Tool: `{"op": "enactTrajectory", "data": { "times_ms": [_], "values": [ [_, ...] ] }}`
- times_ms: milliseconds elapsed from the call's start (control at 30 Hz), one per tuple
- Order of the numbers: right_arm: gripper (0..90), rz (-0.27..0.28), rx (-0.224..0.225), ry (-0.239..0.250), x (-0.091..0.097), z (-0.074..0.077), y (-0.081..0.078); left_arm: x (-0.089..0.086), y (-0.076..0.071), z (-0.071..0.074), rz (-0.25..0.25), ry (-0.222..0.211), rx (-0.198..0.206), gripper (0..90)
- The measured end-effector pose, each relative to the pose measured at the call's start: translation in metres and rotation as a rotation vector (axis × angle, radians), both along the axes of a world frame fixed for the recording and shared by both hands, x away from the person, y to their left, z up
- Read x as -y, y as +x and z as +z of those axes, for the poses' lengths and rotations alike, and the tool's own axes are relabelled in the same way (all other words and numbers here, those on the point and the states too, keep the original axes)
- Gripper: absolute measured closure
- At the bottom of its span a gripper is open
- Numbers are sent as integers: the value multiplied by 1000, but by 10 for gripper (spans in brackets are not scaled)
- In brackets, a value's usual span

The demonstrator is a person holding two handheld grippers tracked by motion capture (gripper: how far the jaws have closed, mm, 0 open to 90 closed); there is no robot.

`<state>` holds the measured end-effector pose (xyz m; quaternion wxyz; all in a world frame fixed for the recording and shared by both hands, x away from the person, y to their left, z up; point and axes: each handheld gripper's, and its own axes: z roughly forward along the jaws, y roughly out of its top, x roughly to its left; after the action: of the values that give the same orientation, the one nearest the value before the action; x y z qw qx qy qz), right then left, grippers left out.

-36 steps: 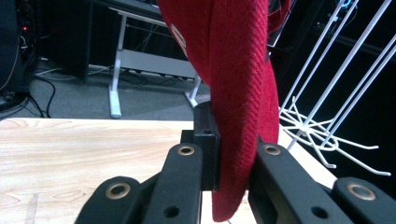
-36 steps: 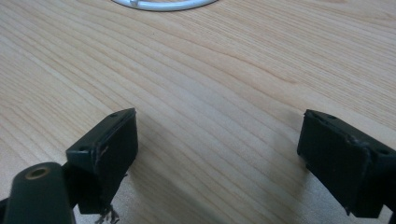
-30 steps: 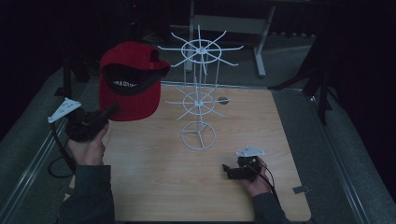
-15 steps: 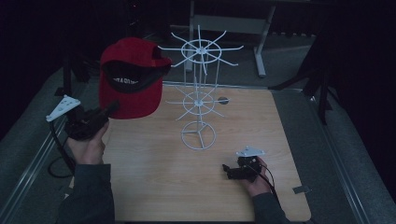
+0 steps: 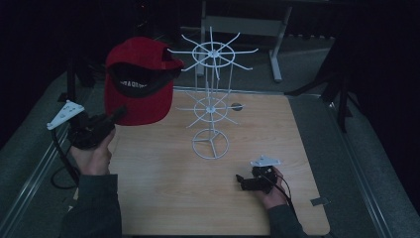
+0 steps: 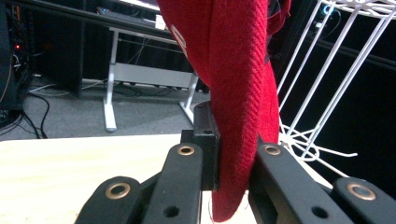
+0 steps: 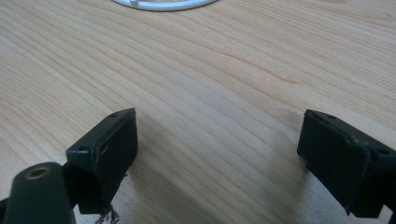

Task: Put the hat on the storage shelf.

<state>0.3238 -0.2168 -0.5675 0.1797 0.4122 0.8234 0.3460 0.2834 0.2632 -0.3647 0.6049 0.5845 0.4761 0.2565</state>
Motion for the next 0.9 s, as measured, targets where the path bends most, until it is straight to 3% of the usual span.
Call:
{"op": "enactTrajectory", "data": {
  "times_ms": [900],
  "values": [
    [121, 0, -1, 0, 0, 0, 0, 1, 1, 13, 0, -3, 30, 857]
  ]
}}
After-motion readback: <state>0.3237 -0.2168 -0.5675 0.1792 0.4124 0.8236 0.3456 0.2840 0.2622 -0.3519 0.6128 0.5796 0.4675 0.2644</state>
